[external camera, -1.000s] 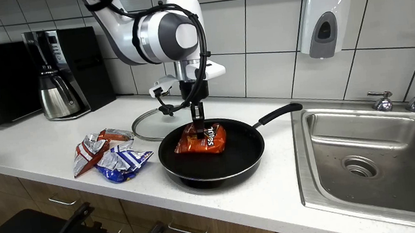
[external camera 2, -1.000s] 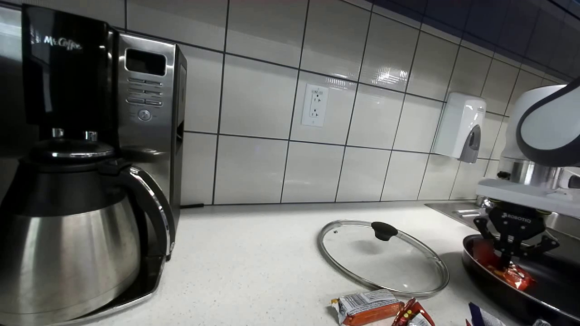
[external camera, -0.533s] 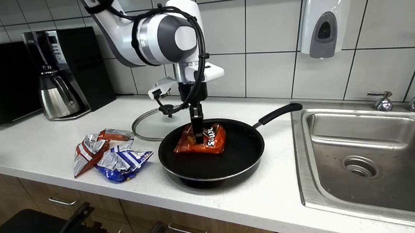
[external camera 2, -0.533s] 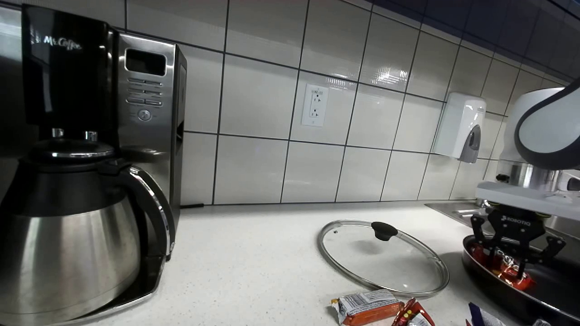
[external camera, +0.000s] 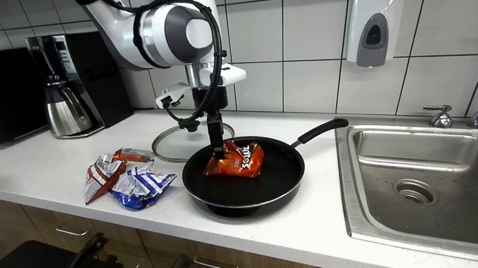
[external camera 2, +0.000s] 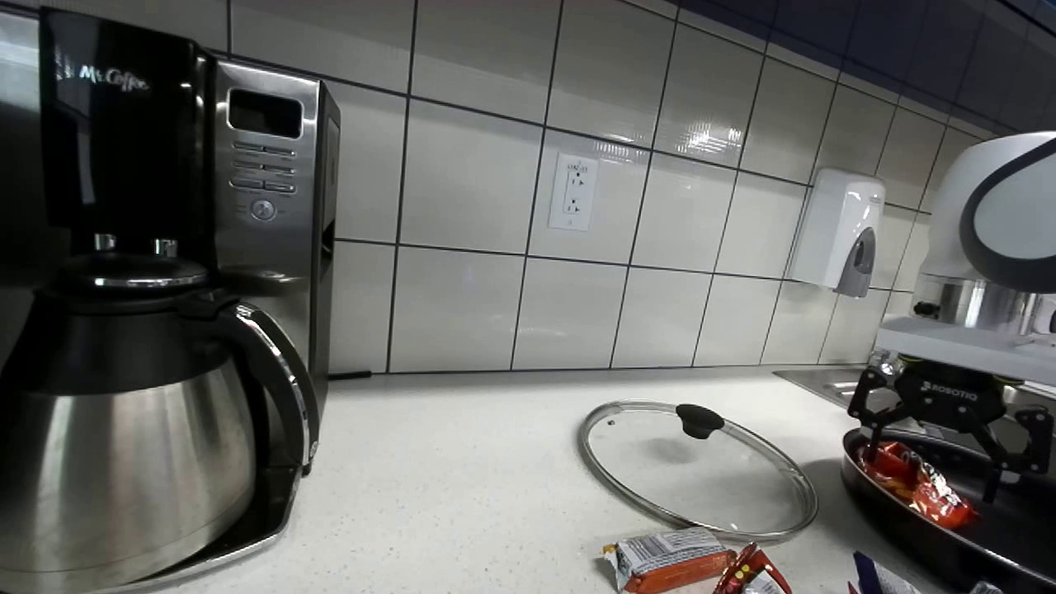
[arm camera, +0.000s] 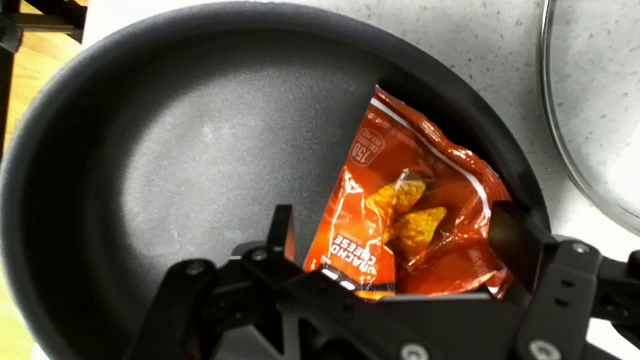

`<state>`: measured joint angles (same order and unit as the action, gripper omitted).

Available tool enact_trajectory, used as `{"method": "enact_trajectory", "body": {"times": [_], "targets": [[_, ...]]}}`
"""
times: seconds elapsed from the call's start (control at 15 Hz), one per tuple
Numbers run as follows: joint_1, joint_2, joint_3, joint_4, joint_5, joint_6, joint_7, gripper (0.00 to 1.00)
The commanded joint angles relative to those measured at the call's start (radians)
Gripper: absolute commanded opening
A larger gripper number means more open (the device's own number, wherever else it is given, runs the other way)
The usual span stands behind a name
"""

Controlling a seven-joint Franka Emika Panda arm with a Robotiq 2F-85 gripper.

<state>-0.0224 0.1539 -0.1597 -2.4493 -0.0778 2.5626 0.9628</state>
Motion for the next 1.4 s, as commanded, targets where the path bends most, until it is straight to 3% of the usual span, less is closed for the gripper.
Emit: {"method": "enact_trajectory", "body": {"times": [0.0, 0.27, 0.67, 1.33], "targets": [[0.021, -0.131, 0.003, -0.090, -0.062, 0.001, 0.078, 1.00], [0.022, -0.225, 0.050, -0.145, -0.099, -0.020, 0.120, 1.00], [0.028, -0.325, 0.161, -0.197, -0.047, -0.072, 0.129, 1.00], [0.111, -0.316, 0.296, -0.130, 0.098, -0.172, 0.119, 1.00]]}}
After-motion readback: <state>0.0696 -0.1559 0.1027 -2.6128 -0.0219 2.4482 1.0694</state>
